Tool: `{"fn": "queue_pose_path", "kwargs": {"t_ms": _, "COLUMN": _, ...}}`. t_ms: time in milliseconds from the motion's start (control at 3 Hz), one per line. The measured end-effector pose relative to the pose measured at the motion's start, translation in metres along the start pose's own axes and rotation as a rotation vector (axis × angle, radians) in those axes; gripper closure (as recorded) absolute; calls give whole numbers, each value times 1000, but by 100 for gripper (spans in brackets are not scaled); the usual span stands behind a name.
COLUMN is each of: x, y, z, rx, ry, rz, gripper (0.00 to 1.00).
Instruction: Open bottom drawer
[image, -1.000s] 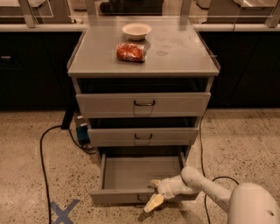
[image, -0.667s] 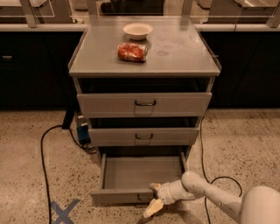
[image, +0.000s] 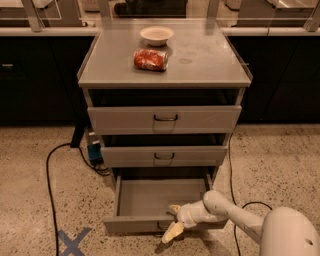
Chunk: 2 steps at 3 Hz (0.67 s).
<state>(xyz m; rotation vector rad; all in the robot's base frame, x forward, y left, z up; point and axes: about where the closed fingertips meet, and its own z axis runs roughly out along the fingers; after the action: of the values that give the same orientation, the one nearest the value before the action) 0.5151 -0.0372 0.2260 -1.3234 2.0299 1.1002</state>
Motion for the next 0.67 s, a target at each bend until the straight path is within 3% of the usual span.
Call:
{"fn": "queue_pose_path", "kwargs": {"t_ms": 333, "x": 8, "y": -4, "z": 17, "rx": -32, "ry": 6, "rz": 1, "gripper": 0}}
{"fn": "queue_pose_path", "kwargs": {"t_ms": 667, "x": 27, "y": 6, "z": 11, "rx": -12, "ry": 29, "rz": 21, "gripper": 0}}
